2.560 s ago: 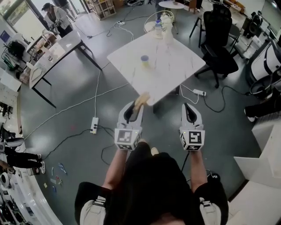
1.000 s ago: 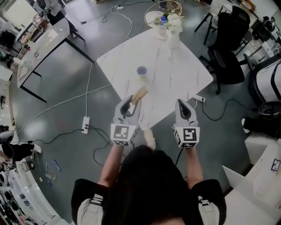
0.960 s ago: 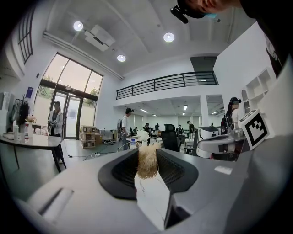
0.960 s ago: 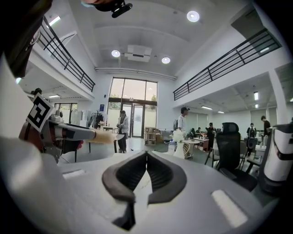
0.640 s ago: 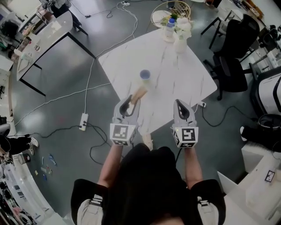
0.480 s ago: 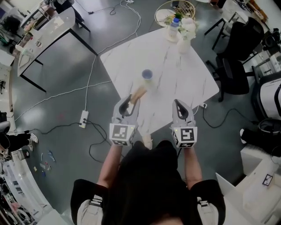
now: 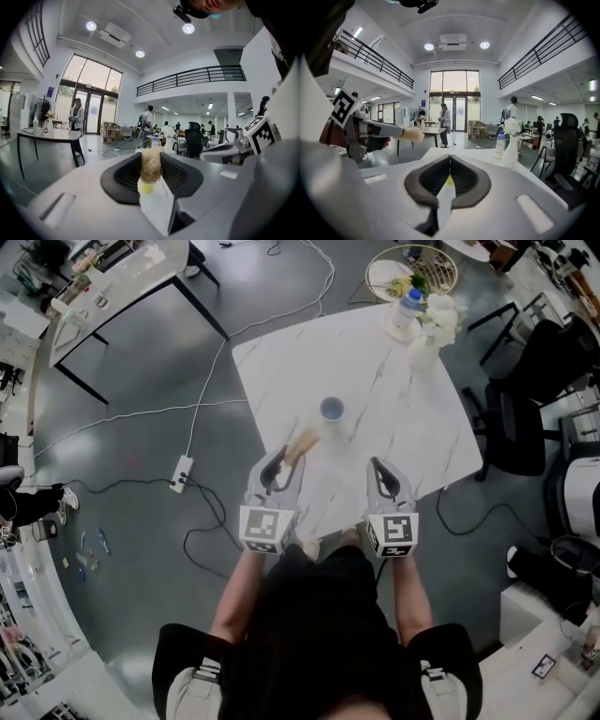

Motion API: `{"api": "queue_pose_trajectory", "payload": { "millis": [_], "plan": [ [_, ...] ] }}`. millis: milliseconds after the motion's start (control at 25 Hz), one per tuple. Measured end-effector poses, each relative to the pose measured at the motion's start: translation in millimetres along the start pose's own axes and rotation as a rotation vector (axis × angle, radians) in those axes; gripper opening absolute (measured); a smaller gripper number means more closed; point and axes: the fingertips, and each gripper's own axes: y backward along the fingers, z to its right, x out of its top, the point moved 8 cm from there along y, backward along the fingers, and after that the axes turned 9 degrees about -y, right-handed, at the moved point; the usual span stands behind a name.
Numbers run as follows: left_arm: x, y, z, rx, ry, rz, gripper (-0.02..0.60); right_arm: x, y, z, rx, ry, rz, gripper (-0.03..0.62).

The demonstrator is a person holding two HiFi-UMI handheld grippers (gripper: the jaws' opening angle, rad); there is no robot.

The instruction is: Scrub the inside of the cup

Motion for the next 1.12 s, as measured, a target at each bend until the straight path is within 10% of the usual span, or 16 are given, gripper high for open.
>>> {"api": "queue_pose_trajectory", "payload": {
  "millis": [1120],
  "plan": [
    [-80,-78,-1,0.326,0.153,-0.242,0.13,-48,-172,69,0.457,0.074,-0.22,0.011]
  ]
}}
